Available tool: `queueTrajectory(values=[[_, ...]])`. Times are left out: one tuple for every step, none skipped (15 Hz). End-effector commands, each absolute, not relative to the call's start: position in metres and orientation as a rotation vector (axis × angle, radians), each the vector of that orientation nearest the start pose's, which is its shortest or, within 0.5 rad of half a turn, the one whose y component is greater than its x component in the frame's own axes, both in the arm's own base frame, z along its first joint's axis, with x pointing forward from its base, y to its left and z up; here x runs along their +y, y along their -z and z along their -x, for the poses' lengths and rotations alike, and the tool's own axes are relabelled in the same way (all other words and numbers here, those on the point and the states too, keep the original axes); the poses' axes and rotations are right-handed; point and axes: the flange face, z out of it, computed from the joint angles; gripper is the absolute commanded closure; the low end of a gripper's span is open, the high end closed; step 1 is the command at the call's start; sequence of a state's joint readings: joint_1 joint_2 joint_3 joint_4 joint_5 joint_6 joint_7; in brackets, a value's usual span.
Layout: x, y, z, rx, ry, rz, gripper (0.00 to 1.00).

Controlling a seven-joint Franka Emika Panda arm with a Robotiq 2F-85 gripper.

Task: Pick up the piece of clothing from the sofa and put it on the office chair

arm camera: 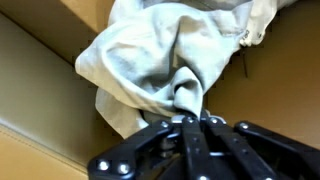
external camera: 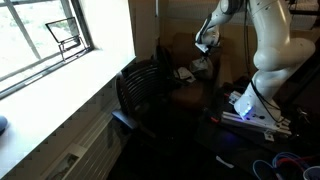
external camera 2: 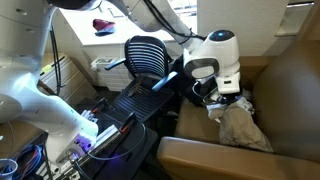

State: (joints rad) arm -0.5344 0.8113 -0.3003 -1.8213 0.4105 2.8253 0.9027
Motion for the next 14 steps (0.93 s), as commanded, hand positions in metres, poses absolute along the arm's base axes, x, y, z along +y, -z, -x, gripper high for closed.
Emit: queueTrajectory(values=[[-0.487,-0.136,-0.437,2.629,0.396,1.705,0.96],[-0.487,-0.138,-0.438,2.632,0.401,1.703,0.96],[-0.487,-0.135,-0.439,2.635,0.4,1.705,0.96],[-0.488,-0.131,-0.438,2.639,0.396,1.706,0.99],[-0.5,-0.15,-0.429,2.645,0.483,1.704,0.99],[-0.508,-0.179,-0.424,2.622,0.592,1.701,0.99],[-0.506,-0.209,-0.423,2.555,0.687,1.759,0.99],[-0.507,-0.225,-0.422,2.517,0.761,1.808,0.99],[-0.504,-0.247,-0.424,2.465,0.831,1.868,0.99],[-0.499,-0.27,-0.428,2.4,0.876,1.93,0.99],[-0.489,-0.29,-0.434,2.336,0.904,1.991,0.99],[-0.478,-0.309,-0.44,2.27,0.925,2.045,0.99],[-0.461,-0.322,-0.45,2.199,0.938,2.098,0.99],[-0.441,-0.337,-0.458,2.121,0.95,2.146,0.99]])
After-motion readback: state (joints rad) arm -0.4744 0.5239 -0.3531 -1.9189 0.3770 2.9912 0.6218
